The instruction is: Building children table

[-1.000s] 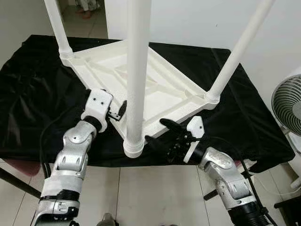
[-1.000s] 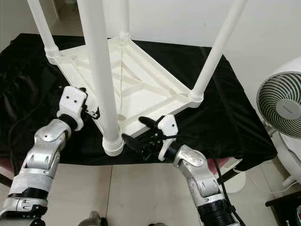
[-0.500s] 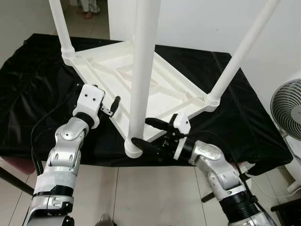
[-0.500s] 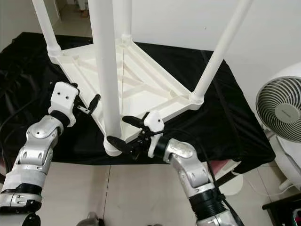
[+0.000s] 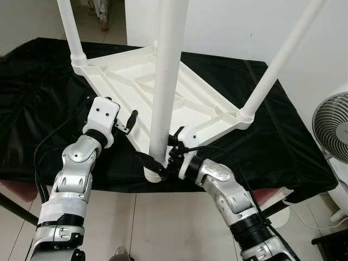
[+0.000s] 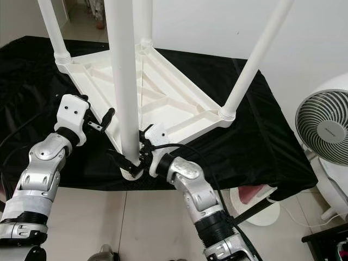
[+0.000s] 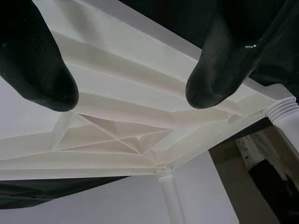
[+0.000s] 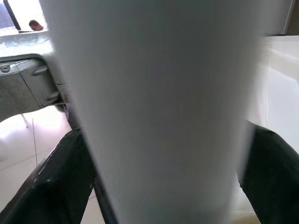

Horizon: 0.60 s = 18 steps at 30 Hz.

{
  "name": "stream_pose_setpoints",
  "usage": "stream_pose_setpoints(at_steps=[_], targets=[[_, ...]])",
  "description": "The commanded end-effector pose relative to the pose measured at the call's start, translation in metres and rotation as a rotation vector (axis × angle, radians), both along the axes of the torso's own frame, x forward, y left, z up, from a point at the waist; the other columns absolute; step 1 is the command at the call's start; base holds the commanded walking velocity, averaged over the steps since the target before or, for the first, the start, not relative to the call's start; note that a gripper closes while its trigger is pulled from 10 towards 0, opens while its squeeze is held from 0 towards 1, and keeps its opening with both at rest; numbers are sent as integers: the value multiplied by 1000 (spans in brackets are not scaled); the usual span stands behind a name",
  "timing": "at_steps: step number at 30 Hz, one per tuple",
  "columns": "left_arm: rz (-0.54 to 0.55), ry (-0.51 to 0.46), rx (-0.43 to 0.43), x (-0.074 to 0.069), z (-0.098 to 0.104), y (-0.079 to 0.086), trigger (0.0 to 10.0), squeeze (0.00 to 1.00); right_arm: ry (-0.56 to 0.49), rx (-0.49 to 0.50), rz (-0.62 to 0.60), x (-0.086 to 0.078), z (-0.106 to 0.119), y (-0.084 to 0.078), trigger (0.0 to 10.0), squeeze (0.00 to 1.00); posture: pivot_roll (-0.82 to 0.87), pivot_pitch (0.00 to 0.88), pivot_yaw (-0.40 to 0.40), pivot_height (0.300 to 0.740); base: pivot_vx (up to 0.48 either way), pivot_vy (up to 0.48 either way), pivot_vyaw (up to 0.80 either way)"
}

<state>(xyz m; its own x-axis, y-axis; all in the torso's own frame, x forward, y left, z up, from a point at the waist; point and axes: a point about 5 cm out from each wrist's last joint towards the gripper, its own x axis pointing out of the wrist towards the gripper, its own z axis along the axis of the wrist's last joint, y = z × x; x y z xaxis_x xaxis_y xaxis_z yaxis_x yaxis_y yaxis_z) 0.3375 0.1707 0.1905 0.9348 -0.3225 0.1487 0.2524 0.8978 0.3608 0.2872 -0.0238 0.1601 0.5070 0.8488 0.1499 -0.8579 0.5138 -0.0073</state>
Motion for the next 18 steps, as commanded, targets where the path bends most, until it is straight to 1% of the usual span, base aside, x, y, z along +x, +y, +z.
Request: stream_pose_setpoints(at_steps=[1, 2, 3, 4, 5, 10, 11, 12, 14, 16, 18], targets=[[68, -27, -16, 3, 1, 1, 10000, 0, 22, -14, -30, 2, -4, -1, 9333, 0, 155, 38, -84, 740, 0, 0, 0], [66, -27, -16, 3, 1, 0, 10000, 0, 25, -15, -36, 3, -5, -1, 5451, 0, 152, 34, -83, 740, 0, 0, 0], [66, -26, -16, 4, 1, 0, 10000, 0, 29, -12, -41, 3, -5, 0, 3412, 0, 152, 34, -83, 740, 0, 0, 0], [66, -26, -16, 4, 1, 0, 10000, 0, 29, -12, -41, 3, -5, 0, 3412, 0, 152, 34, -83, 740, 0, 0, 0], [63, -26, -17, 4, 1, -1, 10000, 0, 32, -4, -37, 2, -5, 0, 1843, 0, 151, 32, -83, 740, 0, 0, 0], [61, -26, -18, 4, 1, -1, 10000, 0, 32, 2, -35, 1, -5, 1, 1843, 0, 151, 32, -83, 740, 0, 0, 0], [57, -26, -17, 4, 1, -1, 10000, 0, 29, 7, -49, 0, -6, -3, 0, 0, 148, 26, -82, 740, 0, 0, 0], [53, -26, -15, 4, 0, -2, 10000, 0, 8, 9, -61, -1, -5, -10, 0, 0, 144, 25, -80, 740, 0, 0, 0], [53, -26, -15, 4, 0, -2, 10000, 0, 8, 9, -61, -1, -5, -10, 0, 0, 144, 25, -80, 740, 0, 0, 0], [50, -24, -10, 5, 0, -2, 10000, 0, -18, 15, -94, -3, -6, -25, 0, 0, 138, 23, -76, 740, 0, 0, 0], [47, -23, -7, 6, 0, -3, 10000, 0, -34, 5, -110, -5, -7, -35, 0, 0, 131, 23, -70, 740, 0, 0, 0]])
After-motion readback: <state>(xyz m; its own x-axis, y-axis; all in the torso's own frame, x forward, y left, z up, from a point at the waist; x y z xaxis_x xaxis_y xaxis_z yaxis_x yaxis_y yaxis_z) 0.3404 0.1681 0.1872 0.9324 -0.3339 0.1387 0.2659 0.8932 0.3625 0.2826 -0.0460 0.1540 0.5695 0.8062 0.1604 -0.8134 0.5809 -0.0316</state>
